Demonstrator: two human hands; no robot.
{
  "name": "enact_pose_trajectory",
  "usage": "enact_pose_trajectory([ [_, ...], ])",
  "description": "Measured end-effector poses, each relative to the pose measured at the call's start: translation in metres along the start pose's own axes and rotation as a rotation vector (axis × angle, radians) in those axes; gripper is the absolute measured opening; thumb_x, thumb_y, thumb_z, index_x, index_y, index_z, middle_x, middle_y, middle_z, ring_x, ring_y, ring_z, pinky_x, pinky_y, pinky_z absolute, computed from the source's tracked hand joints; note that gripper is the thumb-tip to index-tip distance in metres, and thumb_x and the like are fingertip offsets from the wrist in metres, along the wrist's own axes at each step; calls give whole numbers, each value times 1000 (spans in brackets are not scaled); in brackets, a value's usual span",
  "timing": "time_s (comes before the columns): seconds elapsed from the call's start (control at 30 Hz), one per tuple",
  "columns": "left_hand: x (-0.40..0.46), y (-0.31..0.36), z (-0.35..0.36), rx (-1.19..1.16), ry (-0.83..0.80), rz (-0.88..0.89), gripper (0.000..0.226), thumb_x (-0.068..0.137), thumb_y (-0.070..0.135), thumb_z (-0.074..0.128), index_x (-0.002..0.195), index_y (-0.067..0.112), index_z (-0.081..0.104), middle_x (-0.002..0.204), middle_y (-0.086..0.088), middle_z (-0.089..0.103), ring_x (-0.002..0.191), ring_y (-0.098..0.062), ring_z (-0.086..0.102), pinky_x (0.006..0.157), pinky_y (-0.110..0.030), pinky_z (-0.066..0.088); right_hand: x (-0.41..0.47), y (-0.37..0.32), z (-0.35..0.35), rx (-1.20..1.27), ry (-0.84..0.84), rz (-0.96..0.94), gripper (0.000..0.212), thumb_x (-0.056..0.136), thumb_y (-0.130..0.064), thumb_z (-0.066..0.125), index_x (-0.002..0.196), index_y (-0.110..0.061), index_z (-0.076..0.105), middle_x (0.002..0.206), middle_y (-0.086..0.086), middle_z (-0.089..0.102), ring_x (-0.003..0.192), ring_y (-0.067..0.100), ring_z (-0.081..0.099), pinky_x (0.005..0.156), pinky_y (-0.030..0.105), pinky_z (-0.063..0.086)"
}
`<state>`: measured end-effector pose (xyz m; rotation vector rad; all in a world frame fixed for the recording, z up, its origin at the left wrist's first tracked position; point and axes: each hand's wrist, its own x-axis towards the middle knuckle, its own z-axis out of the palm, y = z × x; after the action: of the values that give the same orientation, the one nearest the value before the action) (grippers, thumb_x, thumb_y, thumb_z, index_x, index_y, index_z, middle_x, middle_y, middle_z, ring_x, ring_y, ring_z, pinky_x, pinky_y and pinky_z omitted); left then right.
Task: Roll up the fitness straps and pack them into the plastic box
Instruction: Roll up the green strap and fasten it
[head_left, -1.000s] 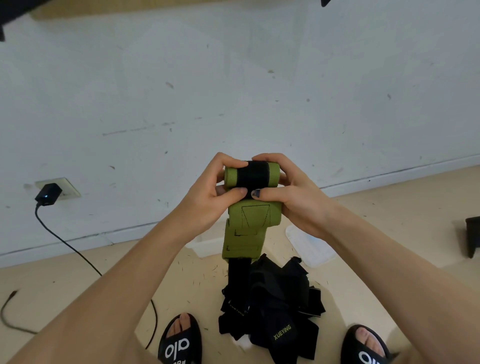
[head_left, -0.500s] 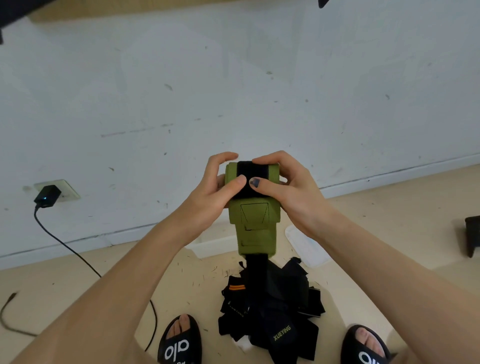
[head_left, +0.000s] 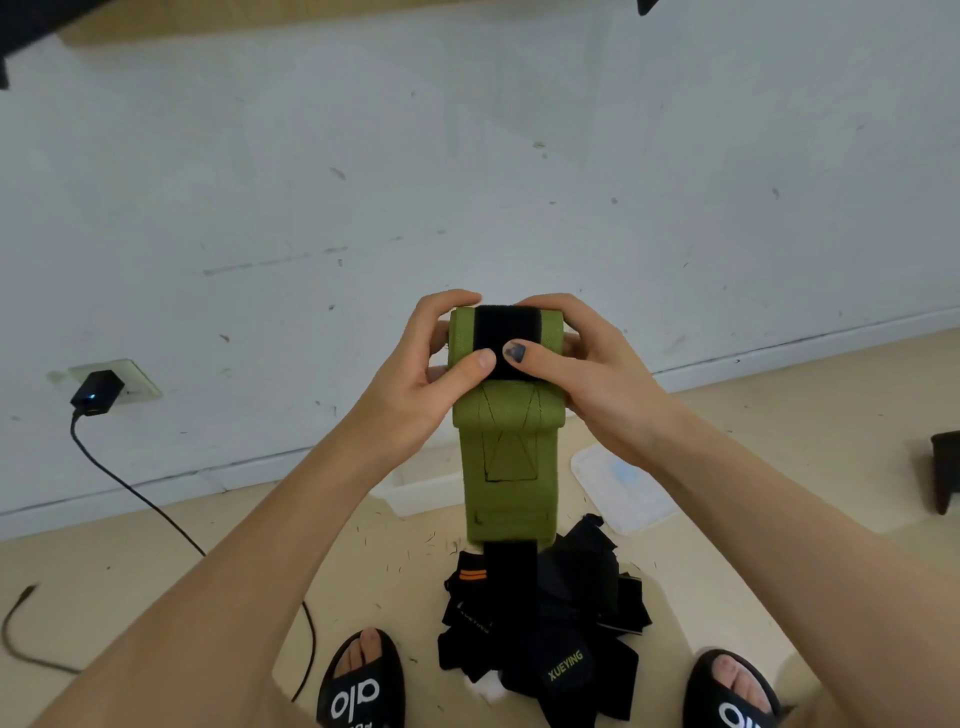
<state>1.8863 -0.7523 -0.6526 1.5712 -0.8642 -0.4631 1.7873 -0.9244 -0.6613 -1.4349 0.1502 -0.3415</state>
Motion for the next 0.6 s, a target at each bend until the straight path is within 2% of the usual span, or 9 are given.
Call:
enact_pose_trajectory([
  [0.1,0,-3,2,-51,-48,-66,38,107,24,53,138,42,43,122,5,67,116,-12,67,95,-36,57,0,2,-1,-31,18,-50,31,94,-7,74,121,-18,66,105,5,73,108,25,70,83,40,61],
  [0.23,2,-3,0,-68,-44,-67,38,106,13,55,133,38,47,109,2,71,104,-21,72,89,-39,60,-1,2,-3,-71,-26,-31,33,94,-13,73,123,-26,64,112,6,70,113,27,67,94,47,60],
  [0.33,2,-4,-2,-71,-37,-76,41,105,9,55,130,40,50,117,-9,68,104,-25,72,92,-43,59,-4,-1,-2,-52,-71,79,28,101,-28,66,128,-33,62,120,7,70,110,24,71,90,43,61],
  [0.43,2,-5,-4,-103,-27,-111,41,102,8,57,124,42,53,117,-10,66,102,-23,71,90,-42,58,-4,1,0,-37,-27,68,21,104,-27,63,124,-29,65,122,23,65,107,33,71,82,38,61],
  [0.53,2,-5,-2,-197,-68,-175,35,93,21,59,119,44,52,114,-4,66,101,-19,69,87,-41,57,-2,6,1,-9,-12,28,22,101,-16,66,121,-23,68,123,29,62,107,34,69,83,37,60],
  [0.6,1,-5,2,-246,-91,-222,26,99,39,60,122,43,48,115,5,67,104,-16,69,89,-42,58,-1,7,1,-23,2,2,24,98,-11,69,120,-23,70,122,27,63,110,35,69,85,44,61],
])
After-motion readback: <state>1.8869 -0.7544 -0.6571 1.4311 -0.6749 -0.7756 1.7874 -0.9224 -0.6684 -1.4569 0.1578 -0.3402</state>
